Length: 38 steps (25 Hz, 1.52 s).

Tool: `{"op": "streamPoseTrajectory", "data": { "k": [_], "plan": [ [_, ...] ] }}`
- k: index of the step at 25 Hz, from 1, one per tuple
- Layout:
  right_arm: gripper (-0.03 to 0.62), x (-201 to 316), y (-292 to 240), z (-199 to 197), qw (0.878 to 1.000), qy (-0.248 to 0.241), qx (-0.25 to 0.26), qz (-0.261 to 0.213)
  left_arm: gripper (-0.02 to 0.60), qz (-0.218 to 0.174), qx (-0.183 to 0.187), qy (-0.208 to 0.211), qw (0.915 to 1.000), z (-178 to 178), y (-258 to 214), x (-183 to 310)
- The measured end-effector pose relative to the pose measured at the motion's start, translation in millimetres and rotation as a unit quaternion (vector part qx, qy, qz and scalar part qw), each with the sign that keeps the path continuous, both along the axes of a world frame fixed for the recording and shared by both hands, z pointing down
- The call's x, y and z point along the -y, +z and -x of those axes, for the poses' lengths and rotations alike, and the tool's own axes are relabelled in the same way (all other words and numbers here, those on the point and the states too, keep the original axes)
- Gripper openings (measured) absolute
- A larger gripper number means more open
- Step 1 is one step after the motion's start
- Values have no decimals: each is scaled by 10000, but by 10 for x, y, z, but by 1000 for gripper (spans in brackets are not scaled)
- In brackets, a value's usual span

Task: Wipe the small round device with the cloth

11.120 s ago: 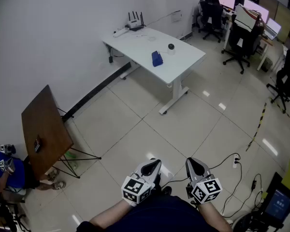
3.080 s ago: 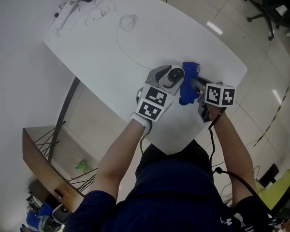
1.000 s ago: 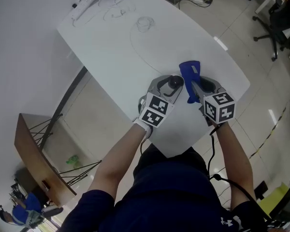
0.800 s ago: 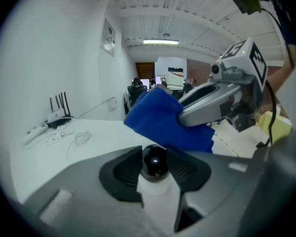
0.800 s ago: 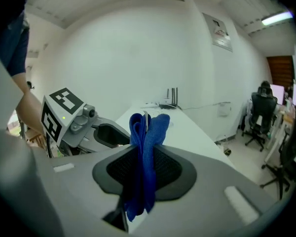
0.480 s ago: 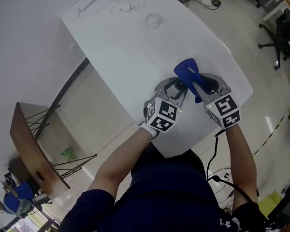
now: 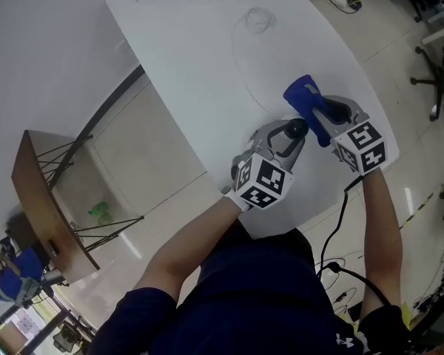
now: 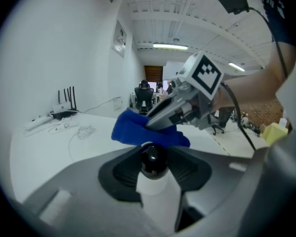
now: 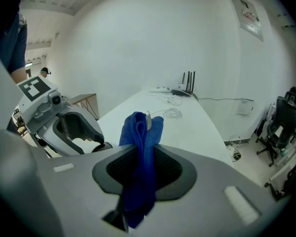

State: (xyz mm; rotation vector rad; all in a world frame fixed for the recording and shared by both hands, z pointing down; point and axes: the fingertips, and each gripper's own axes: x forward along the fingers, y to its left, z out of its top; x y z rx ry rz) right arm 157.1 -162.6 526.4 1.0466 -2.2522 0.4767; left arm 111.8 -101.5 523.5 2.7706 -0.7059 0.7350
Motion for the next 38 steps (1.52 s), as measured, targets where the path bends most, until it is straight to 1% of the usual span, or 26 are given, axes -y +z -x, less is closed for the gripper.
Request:
{"op": "streamPoseTrajectory", "data": {
  "k": [4, 6, 8, 10, 13, 15, 17, 19, 20, 21, 22, 23, 24, 25, 26, 28, 30, 32, 34, 36, 38],
  "plan": [
    [101, -84, 412, 57, 9973, -426, -451, 395, 160, 8, -7, 7, 10000, 13, -5, -24],
    [98, -129, 595, 83, 9956, -486, -580, 547, 164, 27, -16, 15, 10000, 8, -4, -23],
    [98, -123, 654, 74, 9961, -355, -482, 647, 164, 32, -21, 35, 10000, 8, 3, -26],
    [98, -106, 600, 68, 9971, -218, -294, 663, 164, 50, -25, 45, 10000, 22, 15, -25],
    [98, -99, 335, 67, 9988, -82, 27, 483, 169, 116, -15, 28, 9999, 54, 33, -12],
    [100, -121, 61, 67, 9996, -30, 182, 220, 173, 151, 5, -27, 9999, 89, 23, -5],
    [98, -170, -235, 86, 9997, -104, 131, -166, 176, 161, -22, -148, 9998, 137, 4, -1],
    [100, -259, -507, 201, 9971, -455, -106, -597, 182, 232, -27, -222, 9995, 169, 44, -21],
    [98, -315, -609, 301, 9936, -753, -300, -782, 189, 296, -19, -225, 9993, 173, 81, -36],
    [98, -373, -668, 407, 9877, -1112, -584, -932, 195, 360, -17, -221, 9991, 170, 114, -46],
    [100, -424, -682, 499, 9783, -1502, -958, -1053, 197, 407, -25, -221, 9989, 163, 132, -49],
    [100, -460, -663, 572, 9662, -1872, -1355, -1143, 198, 430, -33, -228, 9988, 152, 139, -43],
    [100, -475, -627, 623, 9546, -2162, -1670, -1190, 198, 437, -38, -238, 9988, 141, 140, -32],
    [100, -466, -588, 653, 9472, -2338, -1842, -1192, 199, 444, -41, -251, 9987, 131, 140, -21],
    [100, -433, -560, 662, 9452, -2407, -1881, -1155, 201, 454, -44, -265, 9986, 125, 138, -15],
    [101, -329, -533, 638, 9499, -2401, -1746, -980, 200, 466, -41, -276, 9985, 118, 127, -16],
    [103, -221, -483, 610, 9566, -2425, -1472, -668, 199, 446, -39, -272, 9986, 113, 114, -17],
    [103, -121, -380, 599, 9601, -2537, -1155, -238, 199, 435, -61, -283, 9986, 112, 110, -11],
    [101, -17, -258, 574, 9582, -2700, -911, 244, 199, 432, -84, -300, 9986, 105, 117, -4],
    [101, 79, -135, 545, 9537, -2840, -717, 684, 199, 431, -103, -306, 9985, 93, 125, -3],
    [101, 163, -27, 533, 9501, -2895, -588, 1000, 199, 429, -108, -300, 9986, 79, 132, -5]
  ]
}}
